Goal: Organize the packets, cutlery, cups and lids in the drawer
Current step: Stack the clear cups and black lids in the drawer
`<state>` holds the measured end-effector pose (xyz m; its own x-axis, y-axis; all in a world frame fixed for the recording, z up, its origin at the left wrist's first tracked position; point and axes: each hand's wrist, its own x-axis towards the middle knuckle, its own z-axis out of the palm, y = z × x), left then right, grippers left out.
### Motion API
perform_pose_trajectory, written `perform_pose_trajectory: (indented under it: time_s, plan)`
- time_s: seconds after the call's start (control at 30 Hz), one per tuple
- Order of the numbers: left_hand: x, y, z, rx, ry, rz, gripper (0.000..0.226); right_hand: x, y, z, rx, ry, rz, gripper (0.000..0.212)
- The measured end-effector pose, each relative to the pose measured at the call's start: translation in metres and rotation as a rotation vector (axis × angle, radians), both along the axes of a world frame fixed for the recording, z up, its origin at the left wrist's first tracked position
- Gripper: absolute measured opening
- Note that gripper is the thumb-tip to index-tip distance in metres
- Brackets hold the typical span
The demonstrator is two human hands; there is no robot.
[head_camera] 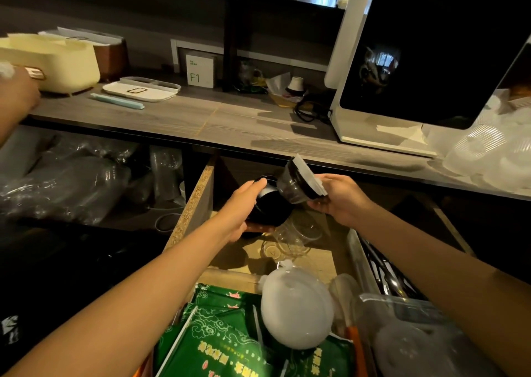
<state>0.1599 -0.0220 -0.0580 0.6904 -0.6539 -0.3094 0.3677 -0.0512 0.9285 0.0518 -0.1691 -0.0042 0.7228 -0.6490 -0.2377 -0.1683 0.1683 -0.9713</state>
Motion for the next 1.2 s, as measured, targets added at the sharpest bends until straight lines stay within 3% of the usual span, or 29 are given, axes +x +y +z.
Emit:
perform_pose_trajectory:
  time_s: [0.13, 0.33, 0.47, 0.7, 1.0, 1.1, 1.2]
  plan:
    - [-0.003, 0.003, 0.002, -0.035, 0.077, -0.051, 0.039, 0.011, 0.007, -0.011, -0.257, 0.064, -0.039, 0.009]
    - [0.004, 0.0, -0.006, -0.004, 0.007, 0.069, 0.018, 0.011, 0.002, -0.01, -0.389, 0.073, -0.068, 0.01]
    - [0.012, 0.0, -0.008, -0.014, -0.007, 0.239, 0.033, -0.006, -0.022, -0.011, -0.65, 0.189, -0.148, 0.011]
    - [0.013, -0.003, -0.009, -0.055, -0.003, 0.216, 0.027, -0.031, -0.041, -0.031, -0.663, 0.465, -0.027, 0.013]
    - [0.01, -0.007, -0.014, -0.008, -0.047, 0.046, 0.028, -0.022, -0.019, -0.009, -0.452, 0.078, -0.031, 0.012]
    - [0.002, -0.004, -0.008, -0.03, 0.012, -0.046, 0.029, -0.01, -0.007, -0.004, -0.636, 0.061, -0.025, 0.014]
    - [-0.001, 0.0, -0.006, -0.044, 0.04, -0.13, 0.046, 0.004, 0.003, -0.015, -0.732, 0.095, -0.04, 0.016]
